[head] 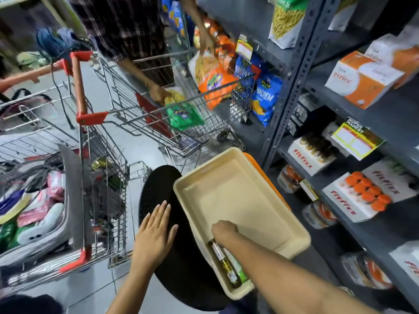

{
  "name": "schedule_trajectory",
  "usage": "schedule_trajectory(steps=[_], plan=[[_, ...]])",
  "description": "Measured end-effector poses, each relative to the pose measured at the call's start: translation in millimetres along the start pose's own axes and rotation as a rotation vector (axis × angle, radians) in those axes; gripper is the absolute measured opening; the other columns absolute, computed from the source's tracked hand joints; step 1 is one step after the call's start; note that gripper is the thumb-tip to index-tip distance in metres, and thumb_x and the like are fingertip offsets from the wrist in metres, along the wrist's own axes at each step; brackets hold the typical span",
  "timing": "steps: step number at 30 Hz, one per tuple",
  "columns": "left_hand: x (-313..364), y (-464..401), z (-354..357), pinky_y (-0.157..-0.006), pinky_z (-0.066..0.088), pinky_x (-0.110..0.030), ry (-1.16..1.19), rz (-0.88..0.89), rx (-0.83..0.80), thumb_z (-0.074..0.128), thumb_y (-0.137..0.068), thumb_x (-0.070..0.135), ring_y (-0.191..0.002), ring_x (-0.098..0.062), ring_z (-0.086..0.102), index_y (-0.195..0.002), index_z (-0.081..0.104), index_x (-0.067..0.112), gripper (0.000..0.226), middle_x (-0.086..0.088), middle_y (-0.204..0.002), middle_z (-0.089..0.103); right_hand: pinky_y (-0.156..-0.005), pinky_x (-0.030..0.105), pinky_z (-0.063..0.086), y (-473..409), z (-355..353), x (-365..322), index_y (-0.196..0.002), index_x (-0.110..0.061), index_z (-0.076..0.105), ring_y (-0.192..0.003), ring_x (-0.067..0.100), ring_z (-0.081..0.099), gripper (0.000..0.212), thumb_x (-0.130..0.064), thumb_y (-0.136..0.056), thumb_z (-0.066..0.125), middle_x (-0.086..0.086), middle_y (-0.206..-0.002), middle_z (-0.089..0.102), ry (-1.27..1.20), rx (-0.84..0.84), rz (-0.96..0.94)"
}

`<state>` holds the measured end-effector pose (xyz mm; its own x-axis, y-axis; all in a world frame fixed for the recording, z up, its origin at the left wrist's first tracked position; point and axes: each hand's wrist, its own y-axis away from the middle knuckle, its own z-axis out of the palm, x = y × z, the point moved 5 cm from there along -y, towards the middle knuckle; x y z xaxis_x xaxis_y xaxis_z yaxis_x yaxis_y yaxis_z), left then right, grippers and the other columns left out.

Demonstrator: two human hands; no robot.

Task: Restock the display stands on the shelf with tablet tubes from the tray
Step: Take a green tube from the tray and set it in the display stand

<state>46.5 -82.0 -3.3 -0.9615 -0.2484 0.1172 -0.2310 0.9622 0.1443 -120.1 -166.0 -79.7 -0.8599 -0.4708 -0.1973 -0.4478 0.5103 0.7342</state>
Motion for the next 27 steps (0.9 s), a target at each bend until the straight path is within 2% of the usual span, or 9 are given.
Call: schedule_trajectory(steps=[8, 12, 14, 16, 20, 22, 24, 25, 27], plan=[[20.2, -17.3, -30.4, -0.118, 0.013, -0.035, 0.206, 0.096, 0.011, 0.002, -0.083, 0.071, -0.144, -0.011, 0.006, -0.148, 0.02, 0.016, 0.087, 0.002, -0.157, 0.013, -0.081, 0.035, 0.05, 73.5, -143.4, 18.0, -0.106, 0.0, 0.064, -0.103, 0.036, 0.062, 0.034, -0.024, -0.082, 0.071, 0.024, -0.119, 0.063, -0.062, 0.206, -0.12], [68.9, -60.6, -86.2, -0.117, 0.019, -0.043, 0.274, 0.221, 0.121, -0.001, -0.081, 0.074, -0.143, -0.023, 0.017, -0.145, 0.027, 0.008, 0.096, -0.006, -0.154, 0.019, -0.082, 0.034, 0.055, 153.0, -233.8, 34.6, -0.105, -0.004, 0.069, -0.099, 0.031, 0.067, 0.027, -0.015, -0.08, 0.071, 0.019, -0.107, 0.071, -0.059, 0.387, -0.183], [101.3, -83.4, -120.7, -0.117, 0.02, -0.043, 0.335, 0.267, 0.2, 0.012, -0.083, 0.073, -0.144, -0.02, 0.016, -0.146, 0.024, 0.011, 0.088, -0.001, -0.154, 0.016, -0.083, 0.032, 0.053, 203.5, -274.5, 44.9, -0.107, -0.009, 0.068, -0.103, 0.029, 0.064, 0.027, -0.01, -0.08, 0.071, 0.016, -0.112, 0.069, -0.067, 0.471, -0.222], [137.2, -102.4, -152.2, -0.117, 0.019, -0.038, 0.395, 0.324, 0.288, 0.027, -0.087, 0.057, -0.144, -0.017, 0.015, -0.146, 0.024, 0.015, 0.073, 0.002, -0.155, 0.015, -0.082, 0.029, 0.048, 258.2, -310.0, 55.7, -0.107, -0.014, 0.068, -0.106, 0.028, 0.06, 0.026, -0.008, -0.082, 0.068, 0.012, -0.117, 0.067, -0.021, 0.556, -0.25], [220.4, -123.5, -200.6, -0.114, 0.007, -0.016, 0.452, 0.551, 0.366, 0.025, -0.085, 0.062, -0.141, -0.018, 0.022, -0.143, 0.03, 0.008, 0.08, -0.003, -0.151, 0.021, -0.073, 0.028, 0.044, 368.7, -362.7, 81.7, -0.103, -0.018, 0.068, -0.096, 0.023, 0.059, 0.02, -0.02, -0.083, 0.069, 0.003, -0.103, 0.067, 0.094, 0.739, -0.198], [265.2, -127.4, -225.5, -0.11, 0.002, -0.008, 0.505, 0.682, 0.404, 0.027, -0.085, 0.064, -0.14, -0.001, 0.017, -0.141, 0.031, 0.006, 0.081, -0.001, -0.149, 0.023, -0.077, 0.028, 0.045, 421.3, -383.9, 93.4, -0.102, -0.016, 0.069, -0.097, 0.022, 0.06, 0.02, -0.029, -0.087, 0.065, 0.003, -0.102, 0.069, 0.123, 0.845, -0.148], [311.5, -128.8, -255.1, -0.11, 0.003, -0.009, 0.561, 0.789, 0.446, 0.03, -0.084, 0.062, -0.136, 0.014, 0.008, -0.141, 0.027, 0.009, 0.078, 0.016, -0.15, 0.022, -0.085, 0.032, 0.046, 474.0, -400.7, 106.9, -0.103, -0.015, 0.068, -0.101, 0.023, 0.062, 0.021, -0.029, -0.091, 0.059, 0.005, -0.107, 0.07, 0.161, 0.924, -0.077], [333.6, -128.5, -268.2, -0.111, 0.005, -0.011, 0.567, 0.838, 0.47, 0.031, -0.084, 0.058, -0.137, 0.011, 0.011, -0.141, 0.027, 0.01, 0.076, 0.02, -0.149, 0.021, -0.087, 0.033, 0.046, 496.9, -406.2, 113.2, -0.105, -0.014, 0.066, -0.101, 0.022, 0.062, 0.021, -0.027, -0.092, 0.057, 0.006, -0.109, 0.07, 0.173, 0.947, -0.042], [381.2, -124.7, -296.3, -0.112, 0.007, -0.015, 0.565, 0.951, 0.511, 0.032, -0.084, 0.056, -0.138, 0.002, 0.013, -0.142, 0.029, 0.008, 0.075, 0.007, -0.151, 0.022, -0.089, 0.036, 0.048, 543.5, -413.1, 127.6, -0.112, -0.013, 0.064, -0.098, 0.019, 0.063, 0.022, -0.023, -0.094, 0.055, 0.006, -0.111, 0.069, 0.192, 0.966, 0.03]])
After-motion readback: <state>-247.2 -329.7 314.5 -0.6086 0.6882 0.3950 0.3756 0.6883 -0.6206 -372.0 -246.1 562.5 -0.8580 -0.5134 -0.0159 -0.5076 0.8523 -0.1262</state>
